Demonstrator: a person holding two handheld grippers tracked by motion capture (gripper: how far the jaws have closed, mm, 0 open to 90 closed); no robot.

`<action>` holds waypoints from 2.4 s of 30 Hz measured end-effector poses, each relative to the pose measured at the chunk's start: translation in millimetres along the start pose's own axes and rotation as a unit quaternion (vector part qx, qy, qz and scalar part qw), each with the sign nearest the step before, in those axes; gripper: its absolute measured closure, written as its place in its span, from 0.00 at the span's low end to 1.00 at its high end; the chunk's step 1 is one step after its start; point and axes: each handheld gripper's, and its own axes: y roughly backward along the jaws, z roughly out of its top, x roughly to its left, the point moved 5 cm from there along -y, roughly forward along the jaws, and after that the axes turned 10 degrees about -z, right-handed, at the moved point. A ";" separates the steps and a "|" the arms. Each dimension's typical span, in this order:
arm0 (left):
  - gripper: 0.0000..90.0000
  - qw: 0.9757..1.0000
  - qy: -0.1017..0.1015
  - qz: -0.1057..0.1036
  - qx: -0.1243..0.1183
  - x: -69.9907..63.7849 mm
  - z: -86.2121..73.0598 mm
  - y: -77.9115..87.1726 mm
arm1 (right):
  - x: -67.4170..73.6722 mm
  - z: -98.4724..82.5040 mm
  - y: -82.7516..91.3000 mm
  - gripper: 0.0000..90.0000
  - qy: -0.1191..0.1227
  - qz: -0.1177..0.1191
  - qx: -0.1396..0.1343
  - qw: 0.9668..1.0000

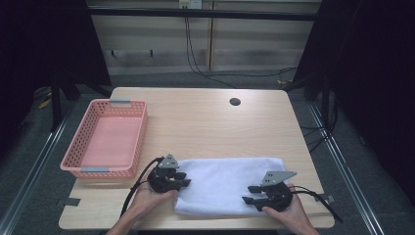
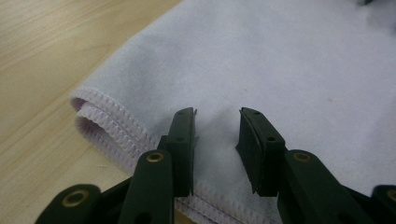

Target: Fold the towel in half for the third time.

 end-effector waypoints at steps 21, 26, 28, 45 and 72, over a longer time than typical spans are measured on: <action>0.52 0.997 0.046 0.034 -0.049 41.1 32.5 9.9 | 128.2 74.2 -68.7 0.48 0.087 0.113 -0.031 0.989; 0.50 0.996 0.056 0.048 -0.040 48.0 25.9 7.3 | 138.0 86.1 -98.1 0.49 0.105 0.101 -0.007 0.989; 0.50 0.996 0.057 0.049 -0.042 49.8 25.9 8.8 | 139.5 83.5 -106.2 0.49 0.111 0.103 -0.002 0.988; 0.43 0.995 0.079 0.058 -0.018 61.4 12.8 1.8 | 138.3 77.3 -112.1 0.79 0.153 0.040 -0.012 0.987; 0.90 0.995 0.059 0.000 -0.084 40.5 60.4 40.7 | 116.6 126.0 -61.2 0.89 0.059 0.077 -0.086 0.992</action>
